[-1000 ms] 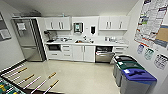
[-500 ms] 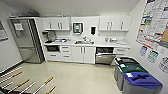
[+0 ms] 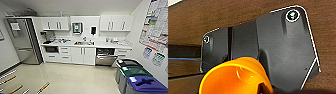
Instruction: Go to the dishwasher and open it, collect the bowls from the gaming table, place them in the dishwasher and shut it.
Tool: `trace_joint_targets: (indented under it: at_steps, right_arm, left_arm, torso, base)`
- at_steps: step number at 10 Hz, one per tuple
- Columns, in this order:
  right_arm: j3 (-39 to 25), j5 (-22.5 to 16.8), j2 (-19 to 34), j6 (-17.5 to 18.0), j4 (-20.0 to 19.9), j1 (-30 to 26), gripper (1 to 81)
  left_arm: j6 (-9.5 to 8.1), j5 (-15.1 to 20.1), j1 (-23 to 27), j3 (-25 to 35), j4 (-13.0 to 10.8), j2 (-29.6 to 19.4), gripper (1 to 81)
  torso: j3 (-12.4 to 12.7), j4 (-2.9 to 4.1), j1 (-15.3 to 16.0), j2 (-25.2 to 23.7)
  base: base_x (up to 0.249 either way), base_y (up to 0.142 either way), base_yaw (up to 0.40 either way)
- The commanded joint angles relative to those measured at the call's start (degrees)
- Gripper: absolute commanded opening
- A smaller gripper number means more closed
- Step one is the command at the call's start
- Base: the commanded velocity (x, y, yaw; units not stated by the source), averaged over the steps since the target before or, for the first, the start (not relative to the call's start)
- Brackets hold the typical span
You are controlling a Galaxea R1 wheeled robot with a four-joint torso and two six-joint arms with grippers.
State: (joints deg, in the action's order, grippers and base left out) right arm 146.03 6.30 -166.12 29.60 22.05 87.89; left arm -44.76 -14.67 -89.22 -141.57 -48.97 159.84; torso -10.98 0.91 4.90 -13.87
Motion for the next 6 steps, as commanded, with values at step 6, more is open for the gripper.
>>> trace_joint_targets:
  at_steps: [6]
  right_arm:
    - [-0.2,-2.2,0.6,-0.2,0.2,-2.5,1.0]
  left_arm:
    - [0.20,0.7,2.1,0.3,-0.8,-0.9,1.0]
  torso:
    - [0.0,0.00,0.0,0.0]
  base:
    - [0.201,0.000,0.000]
